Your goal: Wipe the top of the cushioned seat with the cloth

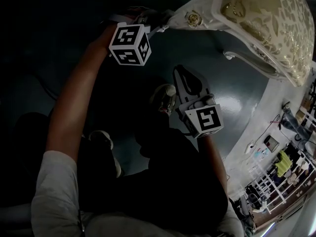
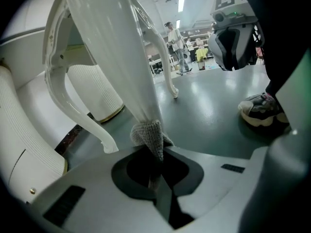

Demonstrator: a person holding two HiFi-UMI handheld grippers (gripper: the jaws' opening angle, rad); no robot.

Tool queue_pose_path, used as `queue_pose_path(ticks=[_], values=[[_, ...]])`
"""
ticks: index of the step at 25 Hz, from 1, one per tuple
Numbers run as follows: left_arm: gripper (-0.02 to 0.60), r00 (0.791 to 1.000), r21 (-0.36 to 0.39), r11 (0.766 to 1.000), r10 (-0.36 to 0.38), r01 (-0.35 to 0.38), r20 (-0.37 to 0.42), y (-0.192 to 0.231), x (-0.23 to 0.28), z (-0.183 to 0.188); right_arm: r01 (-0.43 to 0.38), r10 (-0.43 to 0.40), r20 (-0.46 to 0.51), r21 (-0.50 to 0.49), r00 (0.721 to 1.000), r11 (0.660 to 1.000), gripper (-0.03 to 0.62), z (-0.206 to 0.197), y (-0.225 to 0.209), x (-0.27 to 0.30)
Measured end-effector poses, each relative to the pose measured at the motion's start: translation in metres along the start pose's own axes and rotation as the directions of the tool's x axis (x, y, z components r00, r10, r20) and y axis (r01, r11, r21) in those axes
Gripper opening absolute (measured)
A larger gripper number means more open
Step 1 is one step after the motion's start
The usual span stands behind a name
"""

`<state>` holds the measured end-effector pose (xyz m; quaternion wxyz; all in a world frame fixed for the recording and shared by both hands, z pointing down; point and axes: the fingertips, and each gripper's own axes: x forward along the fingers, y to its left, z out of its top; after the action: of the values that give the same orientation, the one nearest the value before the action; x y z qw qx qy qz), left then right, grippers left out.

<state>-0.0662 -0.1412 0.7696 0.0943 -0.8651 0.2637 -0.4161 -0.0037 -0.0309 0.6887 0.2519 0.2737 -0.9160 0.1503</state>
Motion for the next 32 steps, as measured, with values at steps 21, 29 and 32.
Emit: queue_pose_path(ticks=[21, 29, 32], values=[[0.028, 0.964, -0.097, 0.984, -0.169, 0.151, -0.206, -0.071, -0.022, -0.054, -0.033, 0.032, -0.027, -0.031, 0.999, 0.999, 0.035, 0.027, 0.003, 0.008], [0.028, 0.970, -0.492, 0.870, -0.138, 0.022, -0.202, -0.078, -0.102, -0.003, -0.026, 0.023, -0.150, -0.022, 0.988, 0.999, 0.028, 0.074, -0.002, -0.039], [0.028, 0.976, -0.552, 0.834, -0.111, -0.011, -0.189, -0.061, -0.145, 0.033, 0.005, -0.005, -0.205, -0.002, 0.979, 1.000, 0.021, 0.097, 0.002, -0.072]])
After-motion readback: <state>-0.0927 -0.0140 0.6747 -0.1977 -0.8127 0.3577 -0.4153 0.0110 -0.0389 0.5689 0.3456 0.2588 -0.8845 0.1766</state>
